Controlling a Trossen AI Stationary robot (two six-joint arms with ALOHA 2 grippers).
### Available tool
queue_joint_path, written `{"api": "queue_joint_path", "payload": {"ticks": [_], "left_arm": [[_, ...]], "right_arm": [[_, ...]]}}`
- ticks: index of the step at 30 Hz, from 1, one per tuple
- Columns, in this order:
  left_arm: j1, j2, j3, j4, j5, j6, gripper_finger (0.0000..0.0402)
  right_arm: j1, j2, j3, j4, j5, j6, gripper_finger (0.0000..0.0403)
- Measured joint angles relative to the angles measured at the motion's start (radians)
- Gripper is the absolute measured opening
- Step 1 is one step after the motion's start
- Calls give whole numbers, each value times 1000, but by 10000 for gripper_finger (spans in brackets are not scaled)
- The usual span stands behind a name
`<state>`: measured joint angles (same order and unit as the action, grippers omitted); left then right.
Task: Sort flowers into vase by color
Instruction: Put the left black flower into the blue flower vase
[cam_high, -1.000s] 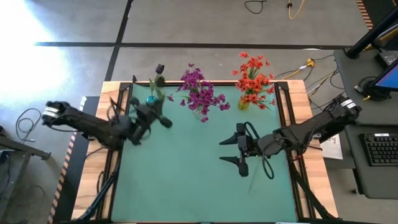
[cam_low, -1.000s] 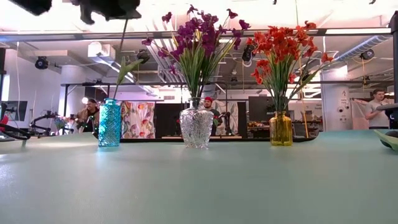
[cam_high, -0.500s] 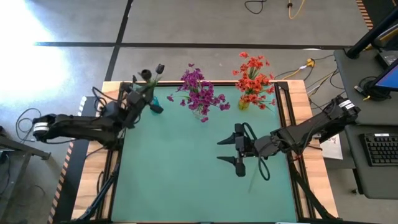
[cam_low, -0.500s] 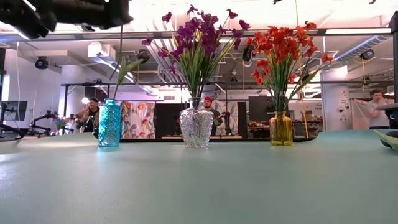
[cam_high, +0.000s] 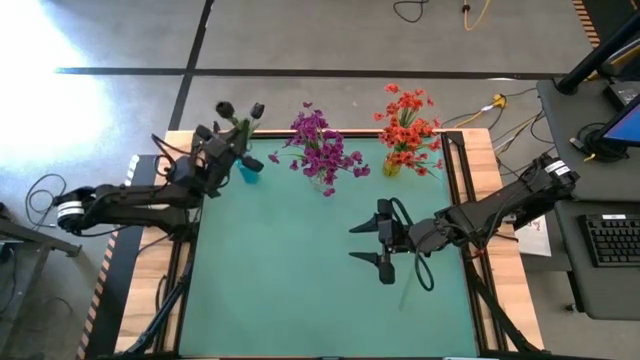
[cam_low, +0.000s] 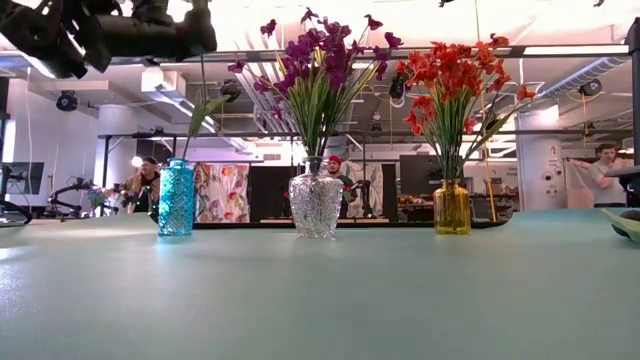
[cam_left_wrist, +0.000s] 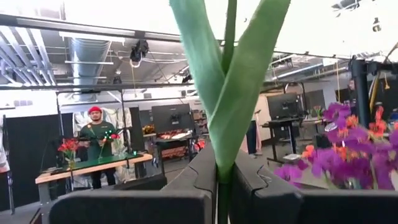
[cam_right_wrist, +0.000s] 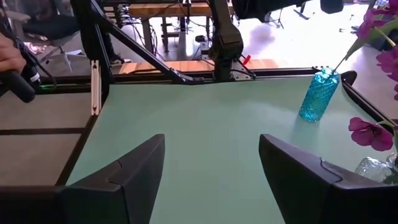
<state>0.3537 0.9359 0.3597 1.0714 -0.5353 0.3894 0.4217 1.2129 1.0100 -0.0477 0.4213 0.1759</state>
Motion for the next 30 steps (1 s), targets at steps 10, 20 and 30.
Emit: {"api": "queue_joint_path", "payload": {"ticks": [10,20,30], "left_arm": [[3,-21,-133,209,-83,-33,0],[4,-19,-135,199,-187,-29,0],[8,-19,-139,195,-264,-62,0]], "right_arm": [[-2,0,0,0,0,-4,253],[-3,0,0,0,0,-3,249],[-3,0,0,0,0,-3,258]]}}
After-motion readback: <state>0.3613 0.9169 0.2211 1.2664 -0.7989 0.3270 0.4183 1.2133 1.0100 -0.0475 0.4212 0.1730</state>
